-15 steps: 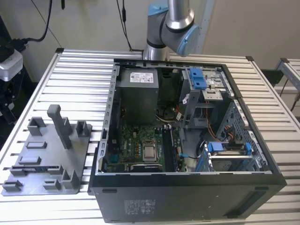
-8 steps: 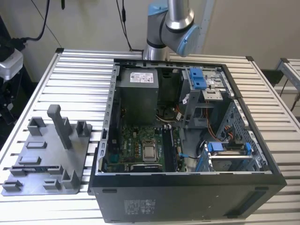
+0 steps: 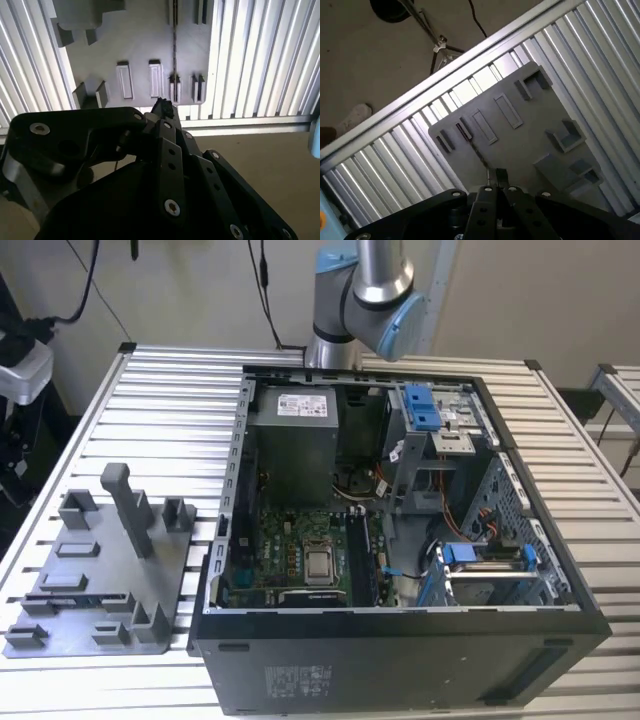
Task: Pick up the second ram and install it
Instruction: 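Pick up the second ram and move it above second insertion slot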
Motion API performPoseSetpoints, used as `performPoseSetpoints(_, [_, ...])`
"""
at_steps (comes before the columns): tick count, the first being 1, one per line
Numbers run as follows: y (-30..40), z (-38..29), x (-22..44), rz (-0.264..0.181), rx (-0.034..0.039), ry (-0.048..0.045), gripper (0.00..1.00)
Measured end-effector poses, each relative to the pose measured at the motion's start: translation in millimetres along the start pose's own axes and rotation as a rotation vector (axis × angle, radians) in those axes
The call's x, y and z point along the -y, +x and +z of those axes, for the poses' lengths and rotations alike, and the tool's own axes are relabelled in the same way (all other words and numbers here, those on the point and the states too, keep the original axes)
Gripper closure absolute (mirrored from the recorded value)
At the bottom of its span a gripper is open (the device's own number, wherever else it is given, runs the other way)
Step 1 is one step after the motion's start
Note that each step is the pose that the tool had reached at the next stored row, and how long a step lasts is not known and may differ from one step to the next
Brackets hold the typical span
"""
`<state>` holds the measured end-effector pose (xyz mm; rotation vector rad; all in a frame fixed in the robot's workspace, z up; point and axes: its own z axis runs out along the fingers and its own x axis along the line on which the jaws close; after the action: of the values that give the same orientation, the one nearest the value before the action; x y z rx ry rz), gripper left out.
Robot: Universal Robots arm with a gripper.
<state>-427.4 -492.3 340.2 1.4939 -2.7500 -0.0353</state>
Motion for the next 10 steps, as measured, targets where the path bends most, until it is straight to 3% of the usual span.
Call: performPoseSetpoints(10, [0.0,1.8,0.1,-0.173,0.0008,0.0083,0.89])
